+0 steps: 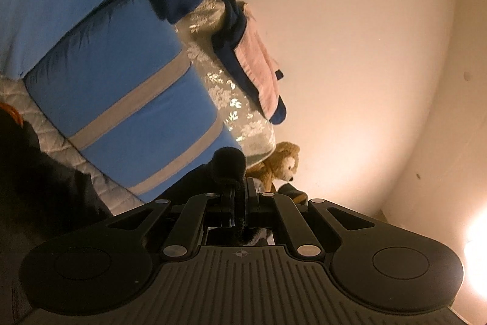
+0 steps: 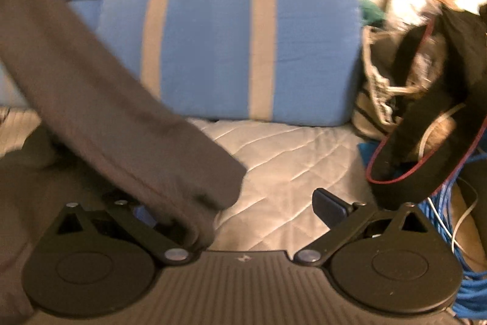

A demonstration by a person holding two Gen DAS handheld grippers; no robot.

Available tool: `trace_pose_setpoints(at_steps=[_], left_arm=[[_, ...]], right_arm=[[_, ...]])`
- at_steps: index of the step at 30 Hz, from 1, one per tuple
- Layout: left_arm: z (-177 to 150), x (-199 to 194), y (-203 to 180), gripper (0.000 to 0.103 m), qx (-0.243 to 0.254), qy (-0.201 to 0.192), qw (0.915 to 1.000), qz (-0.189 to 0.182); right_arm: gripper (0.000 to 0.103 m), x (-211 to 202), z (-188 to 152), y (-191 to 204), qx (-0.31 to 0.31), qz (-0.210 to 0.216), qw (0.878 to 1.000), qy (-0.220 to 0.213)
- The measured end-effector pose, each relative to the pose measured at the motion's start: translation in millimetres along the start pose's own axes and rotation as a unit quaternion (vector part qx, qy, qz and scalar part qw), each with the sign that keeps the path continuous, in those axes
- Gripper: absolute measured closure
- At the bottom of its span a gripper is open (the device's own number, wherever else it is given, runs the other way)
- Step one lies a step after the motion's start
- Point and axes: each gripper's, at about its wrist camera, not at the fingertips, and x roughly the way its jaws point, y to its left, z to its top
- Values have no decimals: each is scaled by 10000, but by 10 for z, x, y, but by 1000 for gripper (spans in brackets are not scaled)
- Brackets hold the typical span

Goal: Fold clothes

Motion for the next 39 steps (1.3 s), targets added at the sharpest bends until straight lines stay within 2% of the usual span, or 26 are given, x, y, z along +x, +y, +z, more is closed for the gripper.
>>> trace_pose_setpoints(at_steps=[4,9,15,21,30,35,39], left_arm=[[56,3,-5,98,7,-55,10000,42],[106,-23,23,98,-29,-113,9999,94],[165,-53,56,98,-73,-183,9997,156],[207,-80,81,98,-127,-224,9995,174],[194,-115,67,98,-191,-169,9997,-8],[205,-167,97,98,-165,-166,9997,31],[220,-224,165,98,-141,-134,9997,116]], right_arm=[[0,70,-133,233,-643,195,9976,165],[0,208,-233,390,-1078,52,9939,210],[0,372,-255,438,-1150,76,9928,332],[0,285,-302,539,-1393,294,9894,288],[1,399,-304,750,-1795,31,9836,156],[4,349,-309,750,-1902,-237,9814,-110],[17,281,-261,613,-1720,-177,9848,-184]])
